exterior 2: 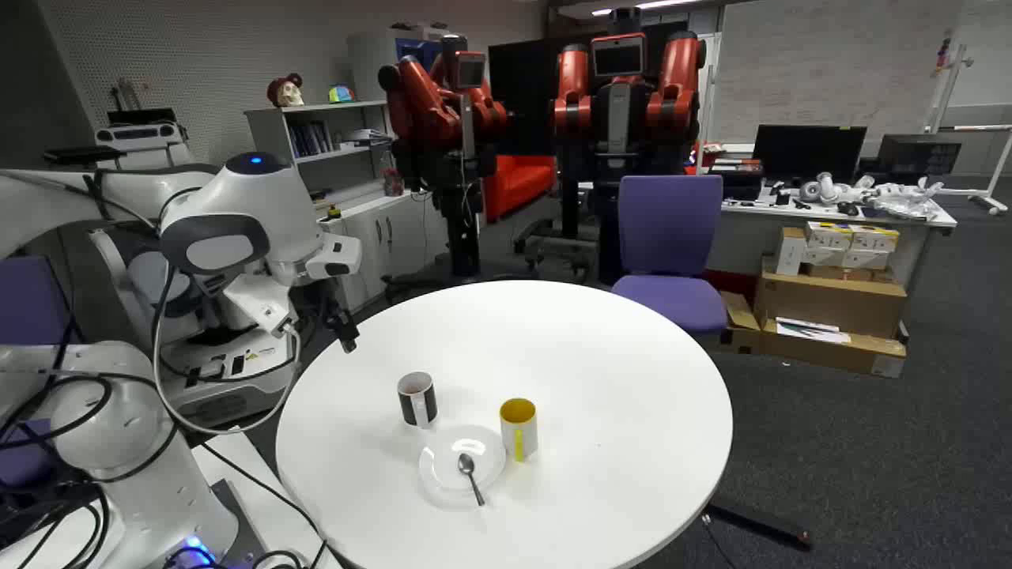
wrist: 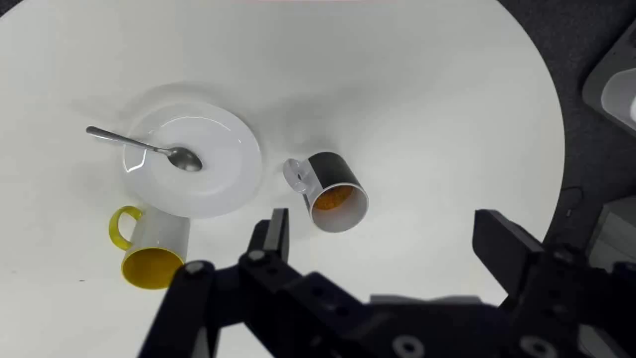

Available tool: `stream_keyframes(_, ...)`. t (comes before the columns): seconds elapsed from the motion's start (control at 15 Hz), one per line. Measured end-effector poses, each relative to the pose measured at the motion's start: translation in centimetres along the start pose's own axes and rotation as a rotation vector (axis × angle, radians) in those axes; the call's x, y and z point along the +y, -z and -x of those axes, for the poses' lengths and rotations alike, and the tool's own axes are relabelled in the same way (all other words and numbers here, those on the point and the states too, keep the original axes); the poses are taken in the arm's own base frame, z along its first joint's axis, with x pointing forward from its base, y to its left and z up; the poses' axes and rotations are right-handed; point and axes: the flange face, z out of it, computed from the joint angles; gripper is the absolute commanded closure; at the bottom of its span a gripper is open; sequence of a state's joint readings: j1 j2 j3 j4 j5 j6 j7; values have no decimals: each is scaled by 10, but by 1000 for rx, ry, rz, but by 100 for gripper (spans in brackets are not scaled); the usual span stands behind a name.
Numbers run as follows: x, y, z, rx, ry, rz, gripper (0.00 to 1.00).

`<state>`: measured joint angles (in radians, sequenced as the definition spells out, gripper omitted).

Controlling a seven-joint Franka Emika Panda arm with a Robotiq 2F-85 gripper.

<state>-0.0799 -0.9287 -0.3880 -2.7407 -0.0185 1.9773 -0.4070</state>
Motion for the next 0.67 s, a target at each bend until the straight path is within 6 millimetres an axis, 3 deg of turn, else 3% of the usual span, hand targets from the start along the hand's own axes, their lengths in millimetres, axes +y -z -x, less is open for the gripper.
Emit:
stream_keyframes(0.47, 2, 0, 1, 8, -19, -29, 0)
stream_keyframes(0.67, 23, 3, 7, 31, -65, -72, 0)
